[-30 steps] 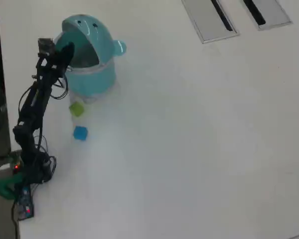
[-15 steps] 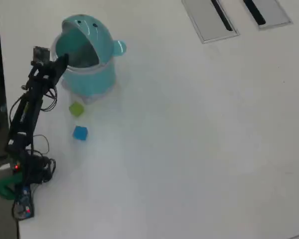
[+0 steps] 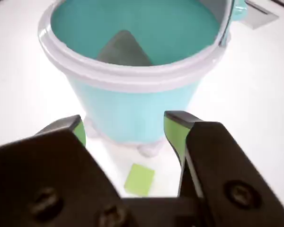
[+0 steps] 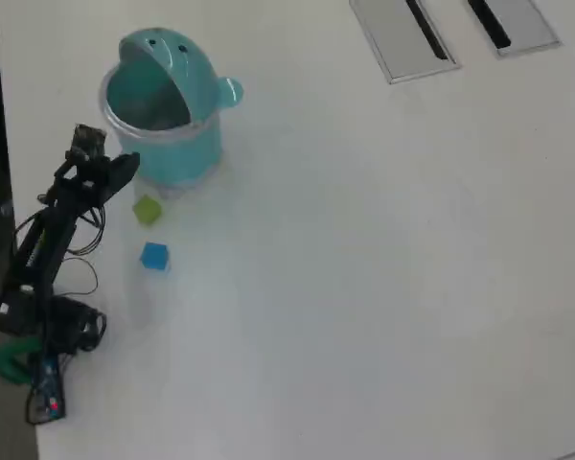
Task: Grasp RGB lego blocks and put them in the bin one by one.
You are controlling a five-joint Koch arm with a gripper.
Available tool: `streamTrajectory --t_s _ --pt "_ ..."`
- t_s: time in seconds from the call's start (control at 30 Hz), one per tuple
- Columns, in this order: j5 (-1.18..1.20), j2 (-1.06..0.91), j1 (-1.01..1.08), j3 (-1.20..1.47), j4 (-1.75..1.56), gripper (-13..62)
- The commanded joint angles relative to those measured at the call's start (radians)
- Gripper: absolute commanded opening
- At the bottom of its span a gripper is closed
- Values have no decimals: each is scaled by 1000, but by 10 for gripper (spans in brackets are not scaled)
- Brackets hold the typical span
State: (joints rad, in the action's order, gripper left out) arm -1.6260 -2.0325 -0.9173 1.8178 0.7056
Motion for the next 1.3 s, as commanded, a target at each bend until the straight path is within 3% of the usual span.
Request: streamTrajectory --t_s 0.0,0.7,1.27 --pt "3 -49 2 0 -6 296" --pt "3 -29 -17 316 -38 298" --pt "26 184 -20 354 -241 299"
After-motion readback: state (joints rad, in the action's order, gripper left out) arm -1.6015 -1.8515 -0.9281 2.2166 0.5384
